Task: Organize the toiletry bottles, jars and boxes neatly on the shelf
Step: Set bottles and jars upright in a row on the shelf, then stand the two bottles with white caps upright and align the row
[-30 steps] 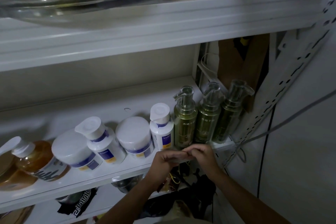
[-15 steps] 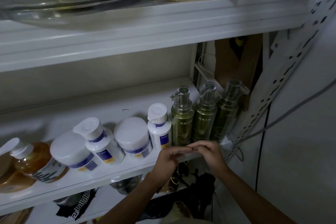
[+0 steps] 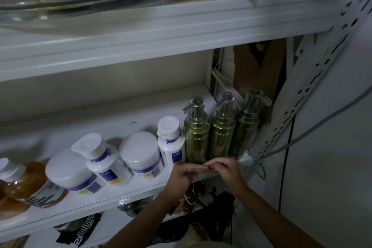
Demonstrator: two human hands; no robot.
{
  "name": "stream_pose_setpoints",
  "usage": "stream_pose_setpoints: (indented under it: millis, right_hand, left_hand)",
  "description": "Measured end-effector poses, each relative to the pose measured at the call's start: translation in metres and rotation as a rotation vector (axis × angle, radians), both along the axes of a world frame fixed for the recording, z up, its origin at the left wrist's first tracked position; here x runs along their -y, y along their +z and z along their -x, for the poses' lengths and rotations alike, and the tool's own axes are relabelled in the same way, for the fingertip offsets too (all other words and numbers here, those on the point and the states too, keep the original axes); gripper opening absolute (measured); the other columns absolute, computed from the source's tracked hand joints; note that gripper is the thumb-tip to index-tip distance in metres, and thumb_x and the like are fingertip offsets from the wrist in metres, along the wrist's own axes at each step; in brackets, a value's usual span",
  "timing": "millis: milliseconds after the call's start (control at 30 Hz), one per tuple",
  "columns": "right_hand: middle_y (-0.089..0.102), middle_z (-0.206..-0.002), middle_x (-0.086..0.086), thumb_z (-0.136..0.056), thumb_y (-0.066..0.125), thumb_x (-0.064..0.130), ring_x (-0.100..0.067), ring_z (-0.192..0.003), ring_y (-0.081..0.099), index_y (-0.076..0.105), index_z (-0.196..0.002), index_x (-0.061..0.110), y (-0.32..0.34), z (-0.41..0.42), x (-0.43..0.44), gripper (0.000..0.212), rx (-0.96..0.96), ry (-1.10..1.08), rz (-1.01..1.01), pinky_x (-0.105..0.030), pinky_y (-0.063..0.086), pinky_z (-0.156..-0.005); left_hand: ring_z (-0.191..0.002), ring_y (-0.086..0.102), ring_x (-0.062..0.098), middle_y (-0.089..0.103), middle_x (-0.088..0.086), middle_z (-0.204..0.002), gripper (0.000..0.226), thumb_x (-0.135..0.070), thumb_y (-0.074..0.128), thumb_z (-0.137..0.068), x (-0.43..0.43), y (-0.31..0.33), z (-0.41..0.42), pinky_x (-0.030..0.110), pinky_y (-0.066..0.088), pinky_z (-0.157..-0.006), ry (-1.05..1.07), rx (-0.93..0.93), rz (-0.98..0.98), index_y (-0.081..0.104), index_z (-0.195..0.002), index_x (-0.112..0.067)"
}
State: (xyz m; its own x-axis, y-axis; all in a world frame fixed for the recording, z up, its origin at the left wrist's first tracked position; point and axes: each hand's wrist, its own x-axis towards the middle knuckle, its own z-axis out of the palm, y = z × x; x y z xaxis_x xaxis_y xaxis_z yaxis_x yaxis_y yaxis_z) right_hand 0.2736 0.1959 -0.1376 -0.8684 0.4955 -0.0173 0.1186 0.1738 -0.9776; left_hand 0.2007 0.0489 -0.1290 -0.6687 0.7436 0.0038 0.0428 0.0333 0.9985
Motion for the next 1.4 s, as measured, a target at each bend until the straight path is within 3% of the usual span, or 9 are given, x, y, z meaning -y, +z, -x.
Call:
stream_pose_setpoints:
  millis: [233,367,500,567,700,800,967,1200,1400]
  right_hand:
    - [0.070,-0.061,0.009,-0.080,0.045,-0.018,-0.004,-0.063,0.066,0.074,-0.079,-0.001,0.000,0.005,-0.002,0.034,0.014,-0.004,0.030,-0.017,0.052,-0.064]
    - [0.071,-0.064,0.009,-0.076,0.049,-0.001,-0.006,-0.067,0.067,0.075,-0.077,0.006,-0.001,0.004,-0.001,0.027,-0.002,-0.002,0.023,-0.019,0.053,-0.066]
    - [0.071,-0.065,0.012,-0.081,0.049,-0.011,-0.003,-0.068,0.066,0.074,-0.080,0.005,-0.001,0.002,0.000,0.030,0.010,0.012,0.039,-0.019,0.052,-0.068]
    - [0.071,-0.065,0.011,-0.076,0.051,0.001,-0.003,-0.067,0.067,0.074,-0.079,0.006,0.000,-0.002,0.002,0.025,-0.014,0.004,0.051,-0.018,0.052,-0.067]
    - [0.072,-0.068,0.006,-0.068,0.047,0.009,-0.008,-0.069,0.067,0.073,-0.072,0.019,-0.002,-0.019,-0.005,0.028,-0.073,-0.049,0.060,-0.020,0.053,-0.067]
    - [0.073,-0.070,0.010,-0.071,0.046,0.010,-0.005,-0.072,0.067,0.072,-0.074,0.020,0.002,-0.028,-0.016,0.028,-0.074,-0.069,0.062,-0.017,0.052,-0.069]
    - [0.071,-0.066,0.012,-0.084,0.042,-0.016,-0.001,-0.067,0.066,0.071,-0.077,0.016,0.008,-0.024,-0.027,0.044,-0.058,-0.108,0.082,-0.012,0.050,-0.065]
    - [0.071,-0.065,0.014,-0.084,0.044,-0.015,-0.001,-0.067,0.065,0.071,-0.071,0.019,-0.003,-0.018,-0.032,0.045,-0.005,-0.129,0.030,-0.015,0.051,-0.067]
    - [0.069,-0.062,0.017,-0.085,0.046,-0.014,0.003,-0.065,0.064,0.072,-0.077,0.008,-0.004,-0.015,-0.035,0.035,0.026,-0.123,0.017,-0.012,0.050,-0.065]
  left_hand:
    - [-0.098,0.069,0.021,0.074,0.009,-0.097,0.044,0.027,0.045,-0.074,-0.004,-0.001,0.002,0.029,0.052,-0.090,0.032,0.022,0.012,0.073,-0.096,0.001]
    - [-0.099,0.069,0.022,0.074,0.012,-0.098,0.048,0.028,0.041,-0.074,-0.004,0.000,0.000,0.030,0.052,-0.092,0.033,0.041,0.002,0.073,-0.096,0.000]
    - [-0.104,0.067,0.024,0.073,0.012,-0.101,0.054,0.030,0.039,-0.070,-0.001,-0.003,-0.001,0.036,0.050,-0.097,-0.002,0.043,-0.015,0.073,-0.097,-0.002]
    - [-0.106,0.066,0.024,0.072,0.012,-0.104,0.054,0.027,0.040,-0.068,-0.001,-0.004,-0.002,0.038,0.049,-0.098,-0.029,0.025,-0.016,0.072,-0.101,-0.001]
    - [-0.105,0.066,0.019,0.073,0.002,-0.105,0.059,0.014,0.042,-0.058,-0.010,0.003,-0.015,0.030,0.050,-0.095,-0.078,-0.044,-0.025,0.069,-0.108,-0.004]
    - [-0.105,0.066,0.012,0.072,-0.012,-0.103,0.058,0.017,0.043,-0.063,-0.022,0.005,-0.020,0.021,0.049,-0.092,-0.117,-0.064,-0.036,0.066,-0.111,-0.005]
    - [-0.106,0.066,0.019,0.071,0.010,-0.107,0.049,0.008,0.049,-0.064,-0.037,0.007,-0.015,0.026,0.050,-0.094,-0.081,-0.007,-0.031,0.068,-0.108,0.000]
    - [-0.103,0.067,0.014,0.074,-0.005,-0.099,0.057,0.026,0.043,-0.066,-0.039,0.002,-0.013,0.020,0.049,-0.089,-0.114,-0.003,-0.028,0.068,-0.109,-0.001]
    - [-0.105,0.066,0.018,0.073,0.003,-0.102,0.048,0.015,0.046,-0.068,-0.042,-0.001,-0.011,0.026,0.049,-0.093,-0.088,0.023,-0.031,0.072,-0.102,-0.007]
